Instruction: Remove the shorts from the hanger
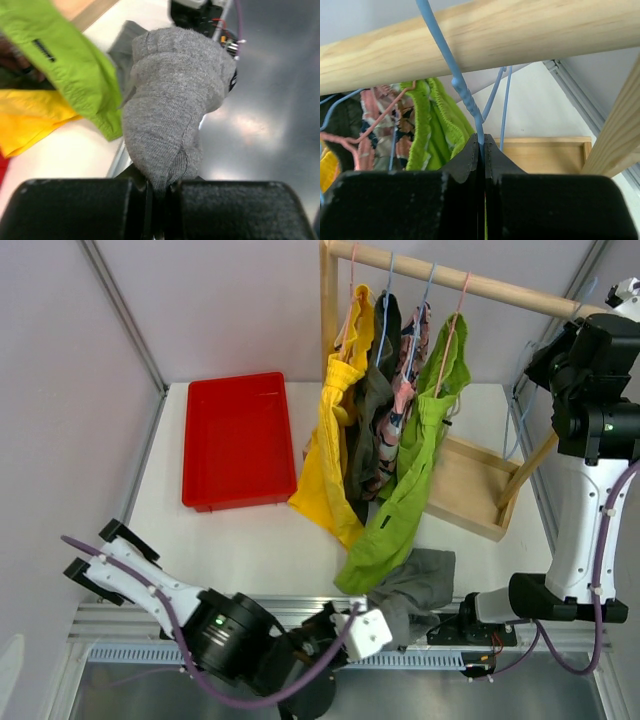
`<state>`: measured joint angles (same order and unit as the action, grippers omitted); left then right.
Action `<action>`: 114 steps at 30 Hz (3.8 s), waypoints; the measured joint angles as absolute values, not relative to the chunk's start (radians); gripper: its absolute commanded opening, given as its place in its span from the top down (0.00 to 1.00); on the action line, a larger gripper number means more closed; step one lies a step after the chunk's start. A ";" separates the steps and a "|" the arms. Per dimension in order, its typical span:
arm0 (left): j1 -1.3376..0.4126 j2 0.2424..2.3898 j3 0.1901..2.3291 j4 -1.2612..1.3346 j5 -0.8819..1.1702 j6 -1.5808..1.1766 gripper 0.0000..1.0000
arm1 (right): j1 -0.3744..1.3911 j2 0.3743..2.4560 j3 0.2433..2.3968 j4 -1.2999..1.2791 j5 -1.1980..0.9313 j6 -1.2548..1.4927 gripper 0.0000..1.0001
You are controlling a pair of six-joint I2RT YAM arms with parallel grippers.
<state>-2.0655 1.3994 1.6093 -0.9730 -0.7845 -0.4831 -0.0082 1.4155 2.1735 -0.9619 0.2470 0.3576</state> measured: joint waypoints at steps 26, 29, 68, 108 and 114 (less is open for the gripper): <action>-1.471 1.012 1.834 -1.006 -1.073 0.025 1.00 | -0.066 1.045 1.623 -0.805 0.152 0.357 0.01; -1.328 1.003 1.846 -0.887 -1.041 0.159 1.00 | -0.066 1.026 1.602 -0.807 0.150 0.357 0.01; -0.266 1.341 1.622 -0.580 -0.245 -0.116 0.01 | -0.066 0.997 1.963 -0.868 -0.113 0.408 0.03; -0.327 0.823 0.925 -0.370 -0.088 -0.184 0.01 | 0.324 1.511 1.944 -0.651 0.073 0.451 1.00; -0.394 0.805 0.926 -0.361 -0.070 -0.174 0.01 | 0.330 1.509 1.944 -0.655 0.103 0.440 1.00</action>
<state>-0.3943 0.8051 0.9257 -0.3614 -0.0700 -0.1738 0.3298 1.5089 1.9442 -0.6552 0.1032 0.4397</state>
